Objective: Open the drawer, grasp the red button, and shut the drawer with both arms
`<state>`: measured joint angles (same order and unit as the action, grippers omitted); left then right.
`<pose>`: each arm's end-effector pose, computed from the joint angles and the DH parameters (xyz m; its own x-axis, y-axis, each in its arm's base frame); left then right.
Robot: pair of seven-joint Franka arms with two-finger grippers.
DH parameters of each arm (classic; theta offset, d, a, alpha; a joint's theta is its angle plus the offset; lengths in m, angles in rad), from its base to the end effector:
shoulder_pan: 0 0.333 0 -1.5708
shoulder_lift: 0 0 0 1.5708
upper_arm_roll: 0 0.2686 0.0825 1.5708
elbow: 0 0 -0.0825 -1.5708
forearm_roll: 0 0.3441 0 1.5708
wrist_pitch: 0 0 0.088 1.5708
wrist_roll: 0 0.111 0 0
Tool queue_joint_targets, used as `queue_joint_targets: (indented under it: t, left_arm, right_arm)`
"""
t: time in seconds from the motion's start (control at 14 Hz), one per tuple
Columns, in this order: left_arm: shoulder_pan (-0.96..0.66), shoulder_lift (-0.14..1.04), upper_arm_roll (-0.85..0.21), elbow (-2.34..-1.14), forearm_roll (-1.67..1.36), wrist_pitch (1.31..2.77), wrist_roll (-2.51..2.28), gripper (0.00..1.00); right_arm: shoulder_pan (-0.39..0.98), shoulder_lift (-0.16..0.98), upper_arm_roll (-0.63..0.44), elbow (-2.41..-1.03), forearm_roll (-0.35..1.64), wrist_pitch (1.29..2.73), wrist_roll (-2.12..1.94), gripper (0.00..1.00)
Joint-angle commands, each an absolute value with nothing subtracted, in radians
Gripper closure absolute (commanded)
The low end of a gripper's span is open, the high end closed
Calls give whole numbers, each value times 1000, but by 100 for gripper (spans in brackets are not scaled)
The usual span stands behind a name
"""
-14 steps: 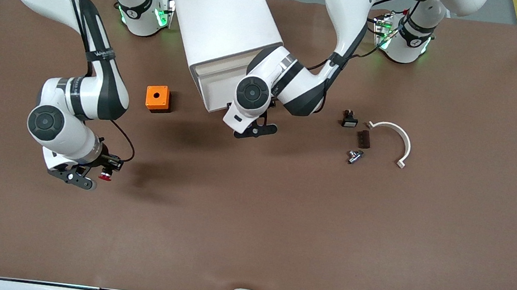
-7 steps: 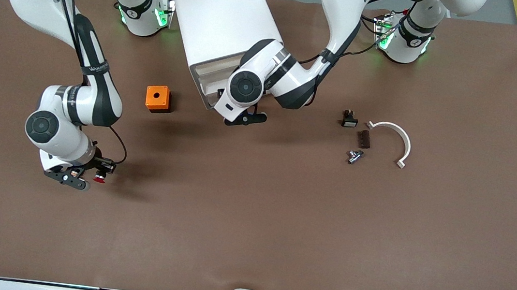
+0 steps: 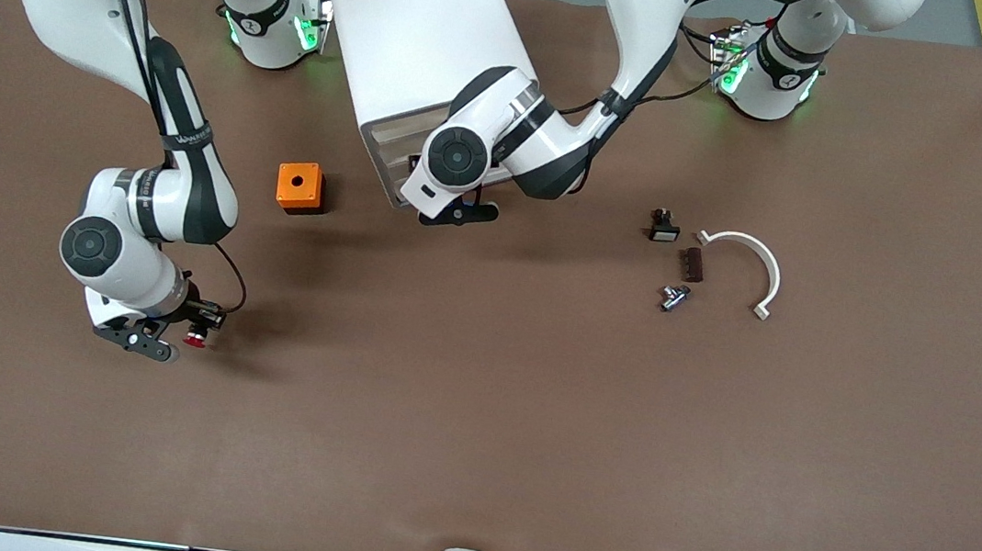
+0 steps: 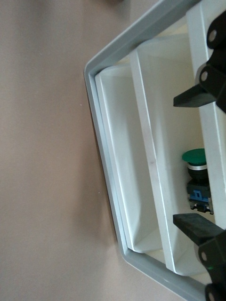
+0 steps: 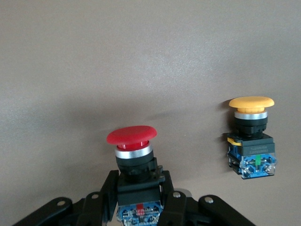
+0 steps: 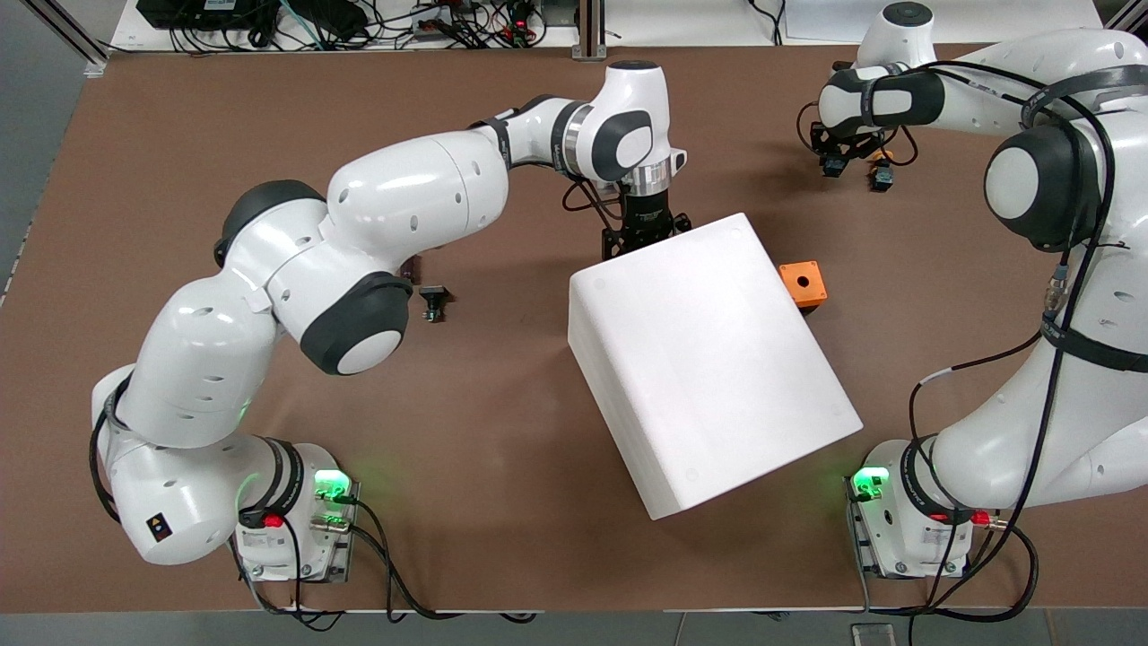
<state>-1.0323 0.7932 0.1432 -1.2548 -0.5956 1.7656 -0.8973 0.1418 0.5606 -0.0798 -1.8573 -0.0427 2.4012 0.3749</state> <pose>0.3547 -0.5513 0.2593 0.8513 0.1456 -0.5041 0.1859 -0.9821 0.0302 0.5875 0.0377 0.2019 0.9640 -0.2657 0.0100 -0.2657 -0.9614 0.0720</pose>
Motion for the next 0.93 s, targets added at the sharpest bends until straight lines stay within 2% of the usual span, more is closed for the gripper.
queue_joint_targets:
  t: [0.0, 0.29, 0.64, 0.86]
  left_arm:
    - [-1028, 787, 129, -1269, -615, 1764, -885, 1]
    - [-1019, 784, 129, -1270, -614, 1764, -885, 1]
    - [-896, 744, 137, -1266, -597, 1763, -887, 1]
    - [-818, 718, 138, -1266, -595, 1763, -887, 1]
  right_arm:
    - [126, 554, -66, -1873, -58, 2408, 370, 99]
    - [126, 554, -64, -1876, -57, 2411, 370, 99]
    - [129, 554, -64, -1928, -57, 2494, 368, 99]
    - [133, 552, -63, -1931, -57, 2494, 370, 99]
